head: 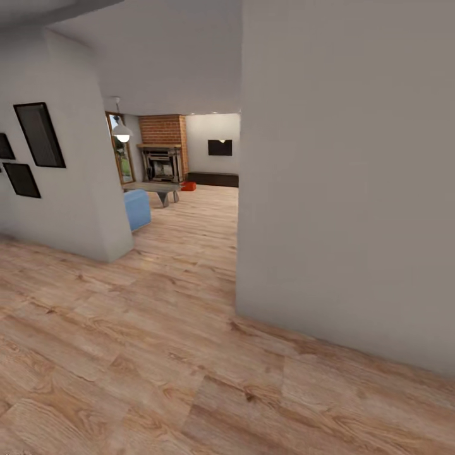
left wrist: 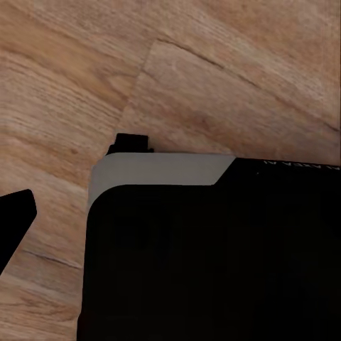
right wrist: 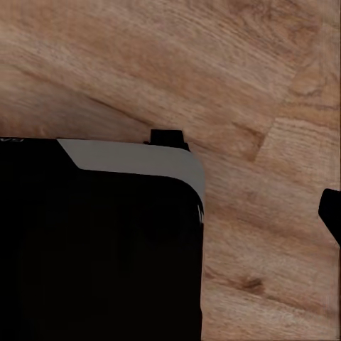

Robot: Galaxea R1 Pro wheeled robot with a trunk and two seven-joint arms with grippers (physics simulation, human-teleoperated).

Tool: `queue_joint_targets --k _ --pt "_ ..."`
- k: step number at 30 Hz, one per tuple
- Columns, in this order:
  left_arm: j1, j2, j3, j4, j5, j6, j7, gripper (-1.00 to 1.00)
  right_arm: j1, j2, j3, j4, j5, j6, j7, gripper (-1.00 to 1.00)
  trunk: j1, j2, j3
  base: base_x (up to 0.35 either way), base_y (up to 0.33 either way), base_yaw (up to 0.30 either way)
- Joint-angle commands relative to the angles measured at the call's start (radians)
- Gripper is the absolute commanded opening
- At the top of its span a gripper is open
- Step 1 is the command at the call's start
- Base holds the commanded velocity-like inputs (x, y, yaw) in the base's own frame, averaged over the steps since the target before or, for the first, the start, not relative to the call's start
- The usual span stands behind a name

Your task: Move the two storage containers from the living room to the garage. In the garage, place one container on the floor and stack the other container on top of it (either order is fine).

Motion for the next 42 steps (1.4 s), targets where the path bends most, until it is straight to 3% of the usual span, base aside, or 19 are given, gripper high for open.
queue_joint_targets --k 1,26,42 --pt "-0.001 0.0 0.0 0.002 0.011 -0.003 -0.003 1.0 -0.001 0.001 0.008 0.003 -0.009 -0.006 0.0 1.0 0.001 -0.001 -0.001 0.322 0.0 0.269" --pt "-0.001 0.0 0.0 0.001 0.011 -0.003 -0.003 1.0 -0.001 0.001 0.008 0.003 -0.009 -0.006 -0.001 1.0 0.001 -0.001 -0.001 0.322 0.0 0.265" --pt "-0.001 0.0 0.0 0.002 0.011 -0.003 -0.003 1.0 -0.001 0.0 0.008 0.003 -0.009 -0.006 0.0 1.0 0.001 -0.001 -0.001 0.322 0.0 0.028"
